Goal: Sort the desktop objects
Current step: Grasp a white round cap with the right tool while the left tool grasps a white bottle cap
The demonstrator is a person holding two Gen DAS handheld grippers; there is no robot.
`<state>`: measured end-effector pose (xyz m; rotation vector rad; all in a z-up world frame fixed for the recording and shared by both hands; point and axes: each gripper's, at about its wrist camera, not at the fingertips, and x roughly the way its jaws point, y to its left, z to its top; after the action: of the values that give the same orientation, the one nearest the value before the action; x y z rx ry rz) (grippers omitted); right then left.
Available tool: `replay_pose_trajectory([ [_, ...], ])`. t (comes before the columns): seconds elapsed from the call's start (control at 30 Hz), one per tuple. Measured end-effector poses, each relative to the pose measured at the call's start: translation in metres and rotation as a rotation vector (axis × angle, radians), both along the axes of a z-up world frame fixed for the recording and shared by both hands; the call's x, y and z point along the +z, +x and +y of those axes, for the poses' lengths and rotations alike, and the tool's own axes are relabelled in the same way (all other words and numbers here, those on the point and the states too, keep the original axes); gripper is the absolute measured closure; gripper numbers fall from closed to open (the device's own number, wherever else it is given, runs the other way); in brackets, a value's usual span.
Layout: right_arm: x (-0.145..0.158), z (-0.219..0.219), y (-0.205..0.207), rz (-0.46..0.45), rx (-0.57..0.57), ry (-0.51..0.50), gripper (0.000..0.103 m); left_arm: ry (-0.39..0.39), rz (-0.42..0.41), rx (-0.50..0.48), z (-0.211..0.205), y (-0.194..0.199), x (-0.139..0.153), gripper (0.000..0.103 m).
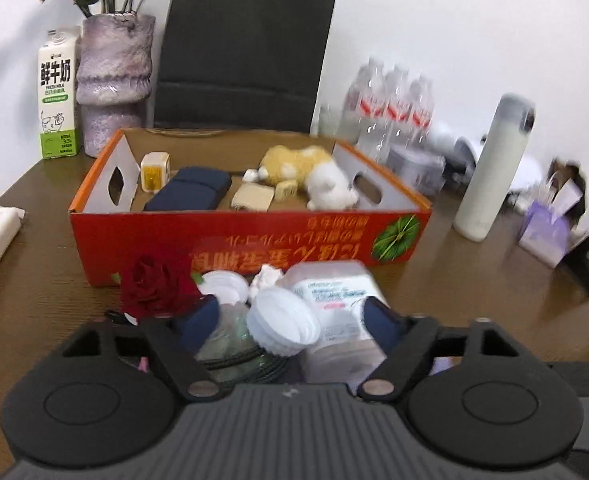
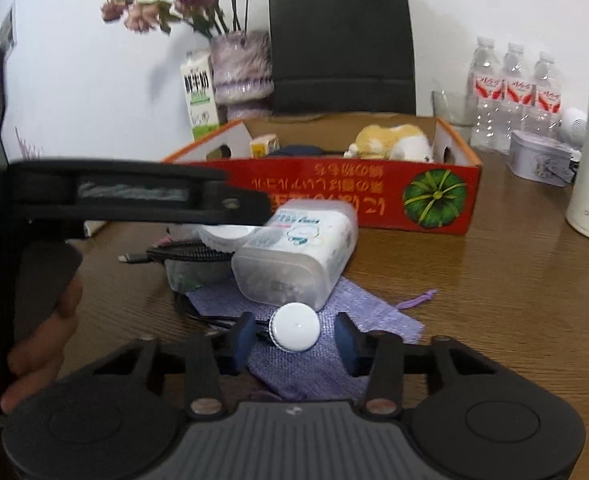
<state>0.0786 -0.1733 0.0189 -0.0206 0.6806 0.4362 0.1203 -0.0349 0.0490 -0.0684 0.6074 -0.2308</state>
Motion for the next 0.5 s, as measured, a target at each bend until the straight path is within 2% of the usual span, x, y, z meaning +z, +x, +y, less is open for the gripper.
replay_pose_trajectory([
  [0.03,-0.002,0.001,-0.001,-0.003,0.001,0.0,0.071,0.035,-0.023,-0.016,-0.003,-0.004,0.0,0.038],
  [0.07,-0.003,0.002,-0.002,-0.011,-0.003,0.0,0.072,0.061,-0.036,-0.039,-0.005,-0.006,0.0,0.058],
  [0.1,-0.002,0.001,-0.003,-0.014,-0.006,0.002,0.073,0.076,-0.044,-0.044,-0.006,-0.008,0.0,0.062],
  [0.23,0.006,-0.003,-0.011,-0.031,-0.02,0.028,0.076,-0.049,-0.061,-0.059,0.007,-0.025,0.012,0.063],
  [0.4,0.029,-0.007,-0.039,-0.124,-0.014,0.036,0.076,-0.126,-0.149,-0.022,0.024,-0.09,0.04,0.063],
  [0.5,0.037,-0.008,-0.058,-0.138,0.005,0.052,0.076,-0.143,-0.134,-0.026,0.031,-0.123,0.039,0.063],
])
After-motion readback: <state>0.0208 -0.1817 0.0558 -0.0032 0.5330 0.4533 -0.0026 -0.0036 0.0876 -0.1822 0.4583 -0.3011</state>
